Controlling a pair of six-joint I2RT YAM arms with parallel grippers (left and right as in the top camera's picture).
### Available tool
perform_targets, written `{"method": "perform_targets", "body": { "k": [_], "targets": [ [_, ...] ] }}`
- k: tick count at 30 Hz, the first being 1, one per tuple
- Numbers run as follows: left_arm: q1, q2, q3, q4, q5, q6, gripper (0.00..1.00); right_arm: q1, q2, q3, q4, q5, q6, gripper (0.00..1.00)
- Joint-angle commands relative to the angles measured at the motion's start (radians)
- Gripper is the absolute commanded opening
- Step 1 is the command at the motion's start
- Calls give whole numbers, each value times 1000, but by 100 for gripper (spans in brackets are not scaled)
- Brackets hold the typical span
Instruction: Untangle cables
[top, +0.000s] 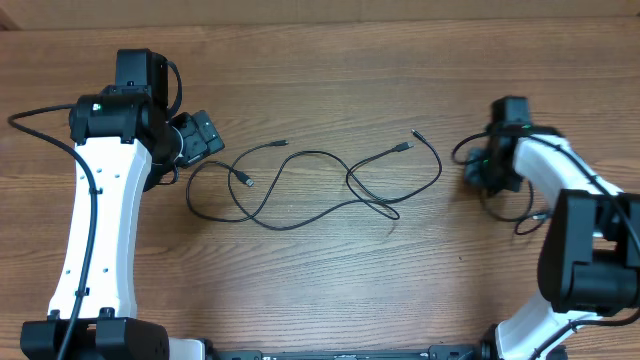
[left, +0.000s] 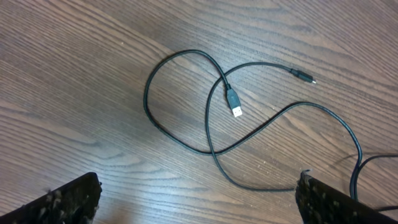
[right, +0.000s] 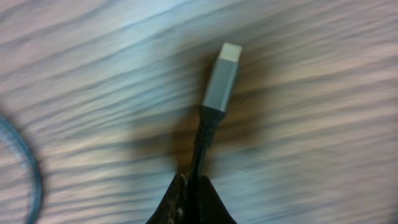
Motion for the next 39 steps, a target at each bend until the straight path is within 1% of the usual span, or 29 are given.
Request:
{"method": "perform_targets", "body": {
  "k": [1, 3, 7, 11, 13, 14, 15, 16, 18, 19, 21, 23, 25, 28, 30, 35, 39],
  "targets": [
    [3, 6, 12, -6, 5, -2, 100, -119, -9, 175, -53, 62, 109, 4],
    [3, 6, 12, -7, 5, -2, 100, -177, -9, 255, -95, 62, 151, 4],
    [3, 6, 12, -8, 5, -2, 100, -285, -9, 381, -140, 57, 170, 4],
    [3, 6, 12, -11, 5, -2, 100, -363, -8, 397, -159, 53, 170, 4],
    [3, 6, 12, -11, 5, -2, 100, -376, -8, 389, -164, 52, 170, 4],
    [3, 6, 12, -10, 5, -2, 100, -380, -8, 389, -163, 26, 170, 17],
    [3, 6, 12, -10, 5, -3, 100, -381, -8, 389, -153, -19, 170, 35],
    [3, 6, 12, -10, 5, -2, 100, -381, -8, 389, -145, -79, 169, 58],
    [3, 6, 12, -11, 5, -2, 100, -381, -8, 389, -140, -192, 155, 90],
    [3, 6, 12, -11, 5, -2, 100, -381, -9, 389, -141, -263, 113, 95],
    [3, 6, 12, -11, 4, -2, 100, -381, -9, 390, -142, -367, 62, 98],
    [3, 6, 12, -11, 4, 10, 100, -380, -10, 398, -157, -417, 60, 97],
    [3, 6, 12, -13, 3, 32, 100, -371, -22, 410, -190, -422, 53, 97],
    [3, 6, 12, -14, -3, 61, 100, -340, -62, 415, -250, -414, -16, 100],
    [3, 6, 12, -14, -3, 86, 100, -306, -94, 415, -296, -402, -51, 100],
    [3, 6, 12, -14, -4, 147, 100, -149, -142, 414, -409, -396, -157, 100],
    [3, 6, 12, -29, -65, 156, 100, 13, -140, 387, -480, -380, -229, 100]
  ]
}}
